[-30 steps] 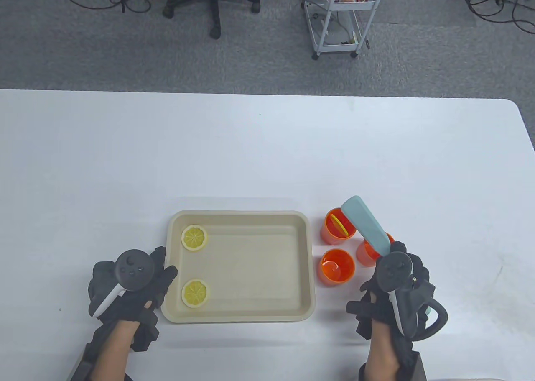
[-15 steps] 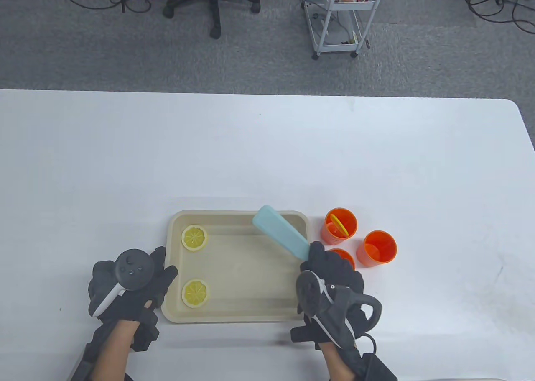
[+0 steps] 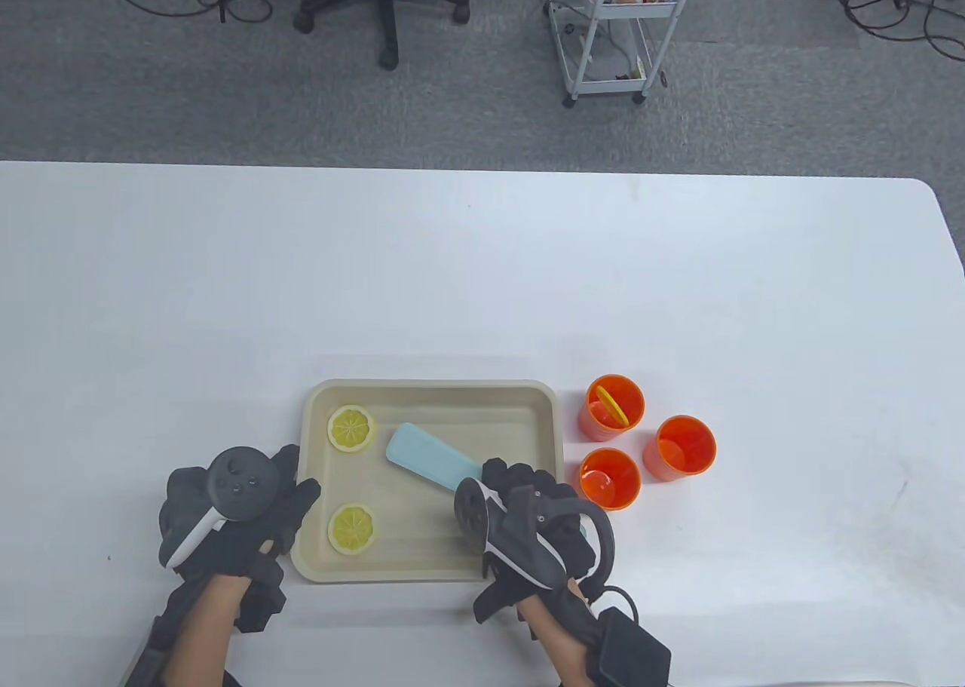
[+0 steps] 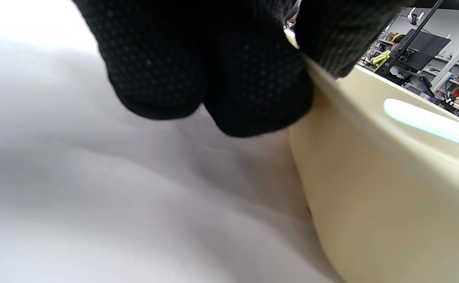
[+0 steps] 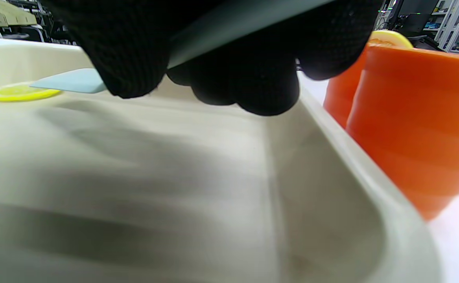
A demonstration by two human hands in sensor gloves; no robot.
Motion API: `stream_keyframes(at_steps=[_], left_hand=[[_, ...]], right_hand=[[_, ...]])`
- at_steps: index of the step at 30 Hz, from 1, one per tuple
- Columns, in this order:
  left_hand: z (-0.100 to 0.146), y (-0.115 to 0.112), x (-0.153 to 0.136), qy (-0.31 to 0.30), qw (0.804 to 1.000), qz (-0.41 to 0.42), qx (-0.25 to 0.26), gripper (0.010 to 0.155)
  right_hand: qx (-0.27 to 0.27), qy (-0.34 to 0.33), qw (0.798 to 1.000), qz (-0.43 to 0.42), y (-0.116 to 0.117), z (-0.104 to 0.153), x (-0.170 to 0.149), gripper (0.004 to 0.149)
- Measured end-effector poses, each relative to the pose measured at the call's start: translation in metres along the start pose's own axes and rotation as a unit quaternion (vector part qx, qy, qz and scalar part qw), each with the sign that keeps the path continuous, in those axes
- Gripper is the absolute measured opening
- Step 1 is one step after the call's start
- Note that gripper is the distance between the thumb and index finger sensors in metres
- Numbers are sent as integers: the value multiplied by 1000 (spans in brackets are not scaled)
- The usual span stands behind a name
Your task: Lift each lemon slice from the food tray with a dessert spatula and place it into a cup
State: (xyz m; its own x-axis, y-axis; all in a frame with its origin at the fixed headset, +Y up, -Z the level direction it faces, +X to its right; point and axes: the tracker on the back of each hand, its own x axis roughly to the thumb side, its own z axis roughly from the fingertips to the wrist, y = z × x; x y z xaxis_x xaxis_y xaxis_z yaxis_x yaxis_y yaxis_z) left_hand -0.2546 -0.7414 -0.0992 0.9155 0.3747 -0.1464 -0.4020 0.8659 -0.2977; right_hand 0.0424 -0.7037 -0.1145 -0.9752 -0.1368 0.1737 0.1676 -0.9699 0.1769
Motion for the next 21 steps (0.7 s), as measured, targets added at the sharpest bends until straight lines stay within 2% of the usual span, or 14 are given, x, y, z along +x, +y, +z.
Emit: stream_keyframes(at_steps=[8, 21], left_hand=[[0, 0, 0, 1, 1000, -3, 1, 69], [-1, 0, 1, -1, 1000, -6, 1, 69]], right_hand=[[50, 0, 999, 5, 4, -20, 8, 56], [48, 29, 998, 34, 9, -39, 26, 56]])
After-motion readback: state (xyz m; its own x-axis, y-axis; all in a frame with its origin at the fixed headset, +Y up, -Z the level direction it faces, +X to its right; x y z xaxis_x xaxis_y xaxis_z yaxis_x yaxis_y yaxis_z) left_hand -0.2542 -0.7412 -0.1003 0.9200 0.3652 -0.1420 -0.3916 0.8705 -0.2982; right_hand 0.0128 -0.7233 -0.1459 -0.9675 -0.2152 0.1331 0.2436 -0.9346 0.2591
